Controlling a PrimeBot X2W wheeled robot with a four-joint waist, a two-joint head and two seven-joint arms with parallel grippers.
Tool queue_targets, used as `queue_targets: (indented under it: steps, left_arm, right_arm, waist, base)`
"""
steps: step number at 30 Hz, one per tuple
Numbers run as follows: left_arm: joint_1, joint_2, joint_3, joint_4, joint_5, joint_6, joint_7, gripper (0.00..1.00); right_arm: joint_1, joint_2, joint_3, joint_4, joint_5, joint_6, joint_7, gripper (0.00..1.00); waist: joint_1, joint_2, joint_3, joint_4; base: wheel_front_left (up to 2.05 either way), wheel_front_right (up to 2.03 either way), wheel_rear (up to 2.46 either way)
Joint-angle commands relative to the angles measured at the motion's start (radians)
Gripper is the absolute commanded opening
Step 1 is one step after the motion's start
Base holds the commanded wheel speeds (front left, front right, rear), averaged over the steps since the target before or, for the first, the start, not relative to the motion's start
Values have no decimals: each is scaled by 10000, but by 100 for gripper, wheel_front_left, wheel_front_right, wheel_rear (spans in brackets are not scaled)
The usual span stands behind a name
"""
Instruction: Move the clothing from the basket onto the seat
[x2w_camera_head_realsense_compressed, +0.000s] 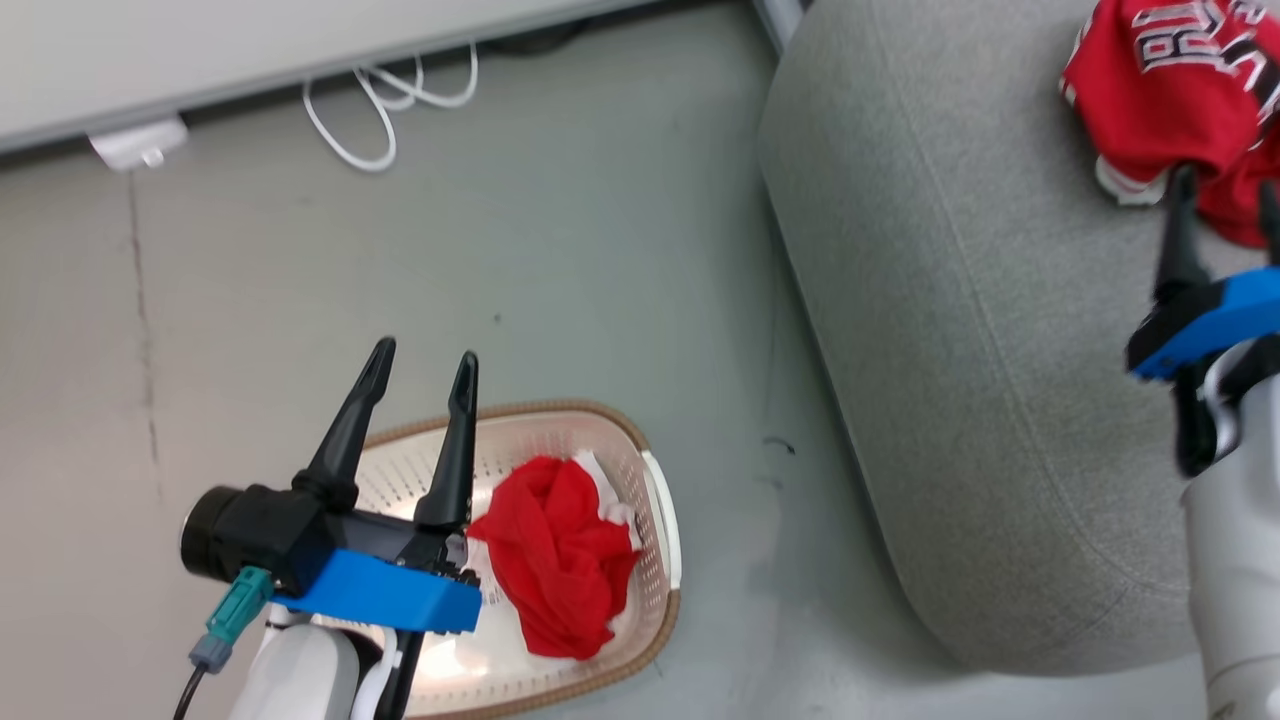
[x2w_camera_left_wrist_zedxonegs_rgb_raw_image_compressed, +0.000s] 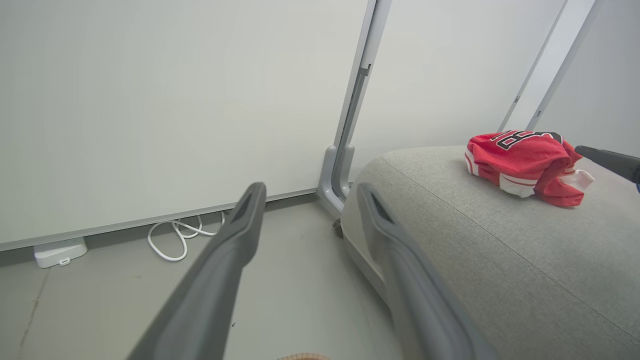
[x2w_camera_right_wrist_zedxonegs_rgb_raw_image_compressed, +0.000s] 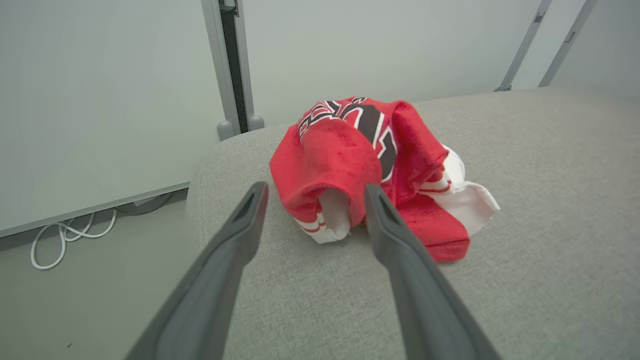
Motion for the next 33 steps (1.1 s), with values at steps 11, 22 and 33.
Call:
queue_targets:
  steps: [11,22,33]
  left_arm:
    - [812,-454,980,785,42,-13,-27,100]
    - [1384,-700,1788,1741,150,-14,-25,100]
    - [1805,-627,2057,2243,224,-15,-27,100]
  right_arm:
    - [2772,894,1401,-2702,82,3,-59,100]
    - [5538,1286,2160,-5110,757,3,159,100]
    - [7576,1281,3349,-6911,673,1,703,100]
  waist:
    - [3,0,-2078,603]
    - [3,0,-3061,1461]
    - [3,0,-3453,1909]
  base:
    - [0,0,0]
    - [0,0,0]
    - [0,0,0]
